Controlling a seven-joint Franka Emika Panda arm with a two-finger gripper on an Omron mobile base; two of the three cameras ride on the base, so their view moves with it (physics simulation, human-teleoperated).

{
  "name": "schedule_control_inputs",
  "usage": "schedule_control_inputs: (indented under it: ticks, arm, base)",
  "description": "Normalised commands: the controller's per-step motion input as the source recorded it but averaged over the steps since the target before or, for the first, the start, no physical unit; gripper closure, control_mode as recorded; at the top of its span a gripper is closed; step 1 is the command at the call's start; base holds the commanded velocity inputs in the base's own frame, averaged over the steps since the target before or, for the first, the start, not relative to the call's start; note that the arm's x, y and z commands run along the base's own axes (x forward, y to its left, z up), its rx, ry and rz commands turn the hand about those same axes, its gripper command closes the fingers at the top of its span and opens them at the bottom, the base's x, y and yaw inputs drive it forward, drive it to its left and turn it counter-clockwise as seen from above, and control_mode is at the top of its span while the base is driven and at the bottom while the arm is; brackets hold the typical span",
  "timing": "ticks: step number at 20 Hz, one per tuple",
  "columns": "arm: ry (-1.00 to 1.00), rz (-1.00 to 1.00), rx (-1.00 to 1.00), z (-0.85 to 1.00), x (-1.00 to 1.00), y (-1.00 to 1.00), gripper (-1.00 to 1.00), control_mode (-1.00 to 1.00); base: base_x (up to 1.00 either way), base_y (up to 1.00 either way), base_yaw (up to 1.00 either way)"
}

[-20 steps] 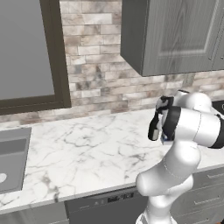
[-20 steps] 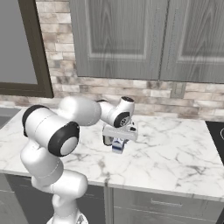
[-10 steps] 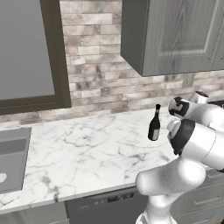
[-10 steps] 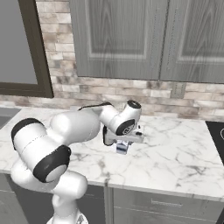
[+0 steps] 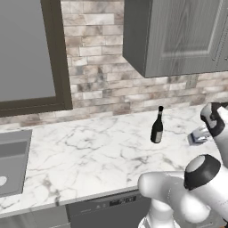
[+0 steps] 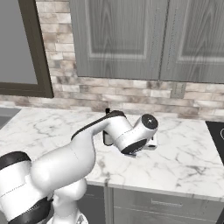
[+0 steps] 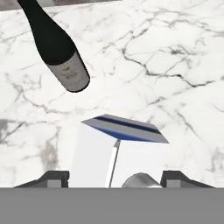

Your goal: Move the drinks to the dining counter.

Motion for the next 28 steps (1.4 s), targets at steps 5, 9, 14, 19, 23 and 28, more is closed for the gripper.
schedule_control_inputs:
  ticks: [5,9,14,19,23,28]
  arm:
    - [-0.01,0.00,0.12,0.92,-0.69,0.00,1.00,-1.00]
    - [0.08,0.01,0.10,0.69,-0.51,0.00,1.00,-1.00]
    - [0.04,0.00,0.05,0.50,-0.57,0.00,1.00,-1.00]
    - [0.00,0.00,-0.01,0.20,-0.25,0.00,1.00,-1.00]
    - [0.00,0.00,-0.05,0.00,-0.14,0.01,1.00,-1.00]
    - [0.00,-0.06,-0.01,0.00,-0.03,-0.08,1.00,1.00]
  base:
    - [0.00,0.00,0.00]
    - [0.00,0.00,0.00]
    - [0.00,0.00,0.00]
    - [0.00,0.00,0.00]
    - [0.00,0.00,0.00]
    - [0.00,-0.27,-0.18]
